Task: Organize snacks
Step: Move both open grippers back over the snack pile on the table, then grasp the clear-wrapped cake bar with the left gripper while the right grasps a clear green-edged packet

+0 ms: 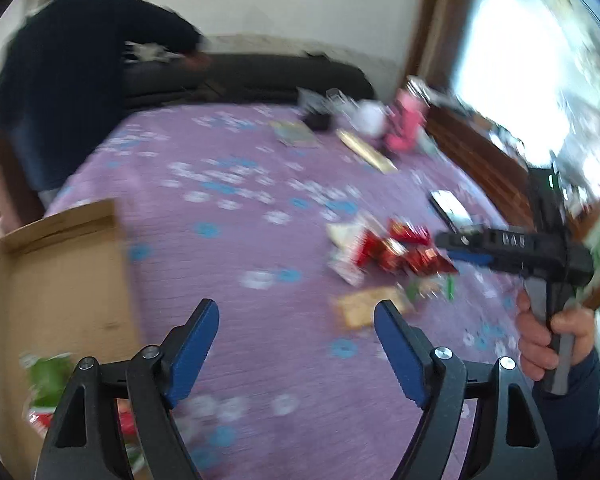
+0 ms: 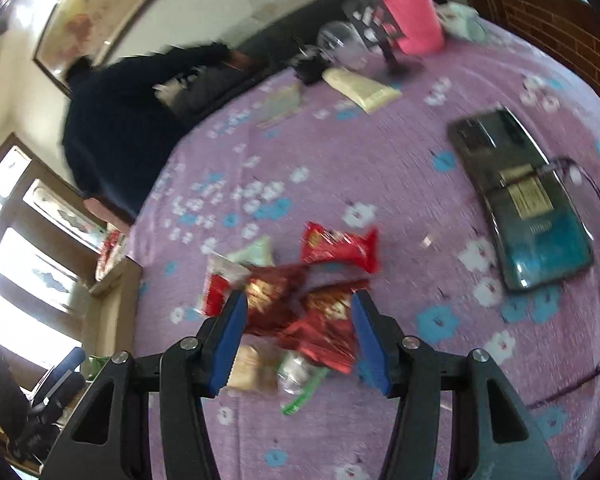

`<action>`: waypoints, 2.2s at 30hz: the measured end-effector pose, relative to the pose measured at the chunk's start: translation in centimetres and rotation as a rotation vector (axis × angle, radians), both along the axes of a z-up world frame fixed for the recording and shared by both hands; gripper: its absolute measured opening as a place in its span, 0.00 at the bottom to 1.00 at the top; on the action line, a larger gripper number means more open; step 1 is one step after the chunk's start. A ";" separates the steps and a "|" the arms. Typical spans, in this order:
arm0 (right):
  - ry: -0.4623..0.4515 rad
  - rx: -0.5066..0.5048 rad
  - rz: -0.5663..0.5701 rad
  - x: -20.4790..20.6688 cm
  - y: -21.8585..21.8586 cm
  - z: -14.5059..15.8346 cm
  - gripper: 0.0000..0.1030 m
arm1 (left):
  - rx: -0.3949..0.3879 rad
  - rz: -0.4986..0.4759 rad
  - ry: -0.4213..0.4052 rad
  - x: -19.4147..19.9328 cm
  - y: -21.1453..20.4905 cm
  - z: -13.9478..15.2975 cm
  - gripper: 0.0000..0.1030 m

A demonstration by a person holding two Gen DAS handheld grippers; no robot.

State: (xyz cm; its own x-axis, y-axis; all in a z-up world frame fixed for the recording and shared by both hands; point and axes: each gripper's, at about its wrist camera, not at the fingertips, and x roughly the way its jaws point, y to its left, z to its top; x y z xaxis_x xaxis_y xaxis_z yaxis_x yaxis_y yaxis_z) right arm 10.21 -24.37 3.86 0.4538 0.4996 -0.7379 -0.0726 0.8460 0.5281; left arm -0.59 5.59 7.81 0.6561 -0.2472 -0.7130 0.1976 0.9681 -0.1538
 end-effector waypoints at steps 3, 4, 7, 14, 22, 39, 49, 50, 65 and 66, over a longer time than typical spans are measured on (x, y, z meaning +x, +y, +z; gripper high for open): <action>0.023 0.006 -0.003 0.1 0.0 -0.6 0.52 | 0.032 -0.061 0.068 2.5 -2.9 -1.9 0.81; 0.027 0.012 -0.004 0.1 0.0 -0.7 0.52 | 0.036 -0.065 0.085 3.2 -3.6 -2.5 0.81; 0.035 0.033 -0.006 0.2 -0.2 -0.9 0.52 | 0.034 -0.072 0.119 5.5 -5.2 -3.9 0.81; 0.051 0.044 -0.020 0.3 -0.4 -1.1 0.52 | -0.032 -0.181 0.183 8.1 -7.1 -5.9 0.80; 0.059 0.045 -0.014 0.4 -0.3 -1.3 0.52 | 0.099 -0.296 0.171 5.3 -10.2 -6.5 0.83; 0.095 0.023 0.032 0.4 0.9 -2.3 0.52 | 0.179 -0.197 0.113 3.0 -9.3 -6.2 0.37; 0.031 -0.100 0.217 -1.1 5.8 -1.8 0.52 | 0.102 0.055 0.133 3.0 -2.0 -6.4 0.37; 0.015 -0.138 0.240 -1.3 6.3 -1.7 0.52 | 0.110 0.050 0.128 2.9 -2.0 -6.4 0.37; -0.148 -0.477 0.525 -4.9 10.4 -1.8 0.52 | 0.124 0.063 0.090 3.6 -2.3 -6.6 0.37; -0.148 -0.478 0.521 -4.9 10.3 -1.8 0.52 | 0.124 0.068 0.089 3.6 -2.2 -6.6 0.35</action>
State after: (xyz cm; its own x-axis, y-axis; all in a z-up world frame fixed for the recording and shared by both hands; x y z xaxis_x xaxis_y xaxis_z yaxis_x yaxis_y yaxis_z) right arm 5.34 -14.12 2.05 0.3563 0.3164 -0.8792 -0.5716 0.8182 0.0628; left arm 3.01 3.38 1.21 0.6014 -0.1107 -0.7912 0.1222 0.9914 -0.0459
